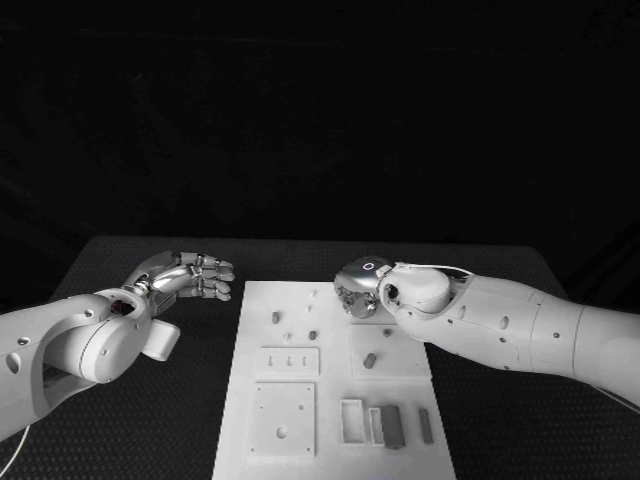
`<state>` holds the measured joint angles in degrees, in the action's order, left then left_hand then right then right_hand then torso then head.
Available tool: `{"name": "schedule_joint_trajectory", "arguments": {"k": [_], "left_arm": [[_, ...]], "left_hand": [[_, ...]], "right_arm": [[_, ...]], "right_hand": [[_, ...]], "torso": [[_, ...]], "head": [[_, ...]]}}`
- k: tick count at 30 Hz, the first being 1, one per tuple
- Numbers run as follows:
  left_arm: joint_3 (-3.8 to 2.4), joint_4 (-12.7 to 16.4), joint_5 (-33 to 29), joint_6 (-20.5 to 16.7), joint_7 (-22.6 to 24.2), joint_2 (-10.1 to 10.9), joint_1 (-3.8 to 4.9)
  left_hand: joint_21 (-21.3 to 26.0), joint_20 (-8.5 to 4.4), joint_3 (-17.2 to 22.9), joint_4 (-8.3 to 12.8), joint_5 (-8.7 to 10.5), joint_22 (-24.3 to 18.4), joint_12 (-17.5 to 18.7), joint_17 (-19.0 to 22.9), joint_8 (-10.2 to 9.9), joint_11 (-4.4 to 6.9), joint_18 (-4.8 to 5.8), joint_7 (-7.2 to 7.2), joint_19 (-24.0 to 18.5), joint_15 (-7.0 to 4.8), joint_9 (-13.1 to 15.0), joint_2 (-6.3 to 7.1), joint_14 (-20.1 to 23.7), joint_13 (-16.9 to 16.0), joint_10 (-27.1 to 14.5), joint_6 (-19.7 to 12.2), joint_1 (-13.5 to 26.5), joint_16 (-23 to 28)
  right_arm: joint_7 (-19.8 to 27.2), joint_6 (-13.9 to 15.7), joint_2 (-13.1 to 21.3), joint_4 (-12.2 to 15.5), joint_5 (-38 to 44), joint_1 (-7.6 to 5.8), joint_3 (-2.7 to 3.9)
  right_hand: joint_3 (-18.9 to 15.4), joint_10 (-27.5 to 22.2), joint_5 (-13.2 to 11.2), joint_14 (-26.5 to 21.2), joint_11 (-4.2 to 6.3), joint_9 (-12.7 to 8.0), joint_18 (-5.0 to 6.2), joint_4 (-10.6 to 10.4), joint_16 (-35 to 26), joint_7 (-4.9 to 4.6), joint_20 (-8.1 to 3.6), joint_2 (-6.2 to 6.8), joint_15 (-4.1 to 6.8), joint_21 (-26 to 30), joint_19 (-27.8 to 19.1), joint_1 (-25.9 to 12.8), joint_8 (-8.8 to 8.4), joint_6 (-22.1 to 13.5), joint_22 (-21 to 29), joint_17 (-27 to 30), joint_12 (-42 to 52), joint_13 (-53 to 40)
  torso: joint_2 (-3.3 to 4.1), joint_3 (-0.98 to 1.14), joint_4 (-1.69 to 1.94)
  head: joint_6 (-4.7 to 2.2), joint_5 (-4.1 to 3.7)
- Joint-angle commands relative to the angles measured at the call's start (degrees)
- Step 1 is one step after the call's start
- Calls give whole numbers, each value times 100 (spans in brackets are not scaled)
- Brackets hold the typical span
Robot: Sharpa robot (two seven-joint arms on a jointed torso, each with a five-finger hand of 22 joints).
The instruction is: Assemble the parts on the task board
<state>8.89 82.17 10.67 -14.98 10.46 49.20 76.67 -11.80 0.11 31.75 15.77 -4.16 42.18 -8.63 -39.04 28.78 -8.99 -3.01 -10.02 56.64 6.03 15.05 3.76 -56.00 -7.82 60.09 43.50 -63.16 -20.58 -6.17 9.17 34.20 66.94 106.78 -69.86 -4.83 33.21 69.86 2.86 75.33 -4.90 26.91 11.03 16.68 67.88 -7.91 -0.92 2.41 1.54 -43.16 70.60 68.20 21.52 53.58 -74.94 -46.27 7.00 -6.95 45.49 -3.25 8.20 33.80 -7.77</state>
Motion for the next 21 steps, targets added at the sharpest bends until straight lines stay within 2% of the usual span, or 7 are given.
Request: {"name": "schedule_joint_trajectory", "arguments": {"k": [1,11,17,21], "left_arm": [[-5,19,-2,49,26,-2,14],[-5,25,-2,47,32,-2,14],[-5,23,-2,44,34,-4,14],[-6,25,-2,41,37,-3,15]], "left_hand": [[34,15,-22,3,26,-8,21,-9,-35,-24,-84,-38,43,-4,1,1,-46,8,-2,-6,46,23],[36,15,-21,2,27,-8,27,-11,-38,-24,-84,-39,43,-4,2,4,-47,8,0,-6,48,27],[38,15,-20,2,27,-8,30,-13,-41,-24,-85,-38,44,-4,3,4,-47,8,2,-5,47,29],[39,15,-20,2,27,-8,32,-14,-42,-24,-85,-38,44,-4,3,4,-48,8,3,-5,48,31]], "right_arm": [[1,-23,5,3,79,74,-48],[-83,357,17,100,82,75,-47],[-165,809,86,196,93,74,-46],[-180,873,98,245,93,73,-45]], "right_hand": [[-12,229,20,-11,57,29,397,17,38,11,-51,-82,54,-40,-7,36,49,57,-143,5,28,-11],[-43,416,20,-14,139,96,397,18,159,71,-68,-118,134,-184,3,92,109,224,-142,10,84,-107],[-54,482,20,-17,166,120,397,17,207,92,-72,-100,161,-246,11,94,121,286,-139,18,96,-144],[-55,502,20,-19,176,128,397,17,222,99,-74,-90,170,-264,14,96,125,306,-138,22,98,-155]], "torso": [[7,-4,3],[21,-13,4],[22,-24,15],[29,-19,7]], "head": [[-24,-4],[-58,-4],[-74,-27],[-65,-15]]}}
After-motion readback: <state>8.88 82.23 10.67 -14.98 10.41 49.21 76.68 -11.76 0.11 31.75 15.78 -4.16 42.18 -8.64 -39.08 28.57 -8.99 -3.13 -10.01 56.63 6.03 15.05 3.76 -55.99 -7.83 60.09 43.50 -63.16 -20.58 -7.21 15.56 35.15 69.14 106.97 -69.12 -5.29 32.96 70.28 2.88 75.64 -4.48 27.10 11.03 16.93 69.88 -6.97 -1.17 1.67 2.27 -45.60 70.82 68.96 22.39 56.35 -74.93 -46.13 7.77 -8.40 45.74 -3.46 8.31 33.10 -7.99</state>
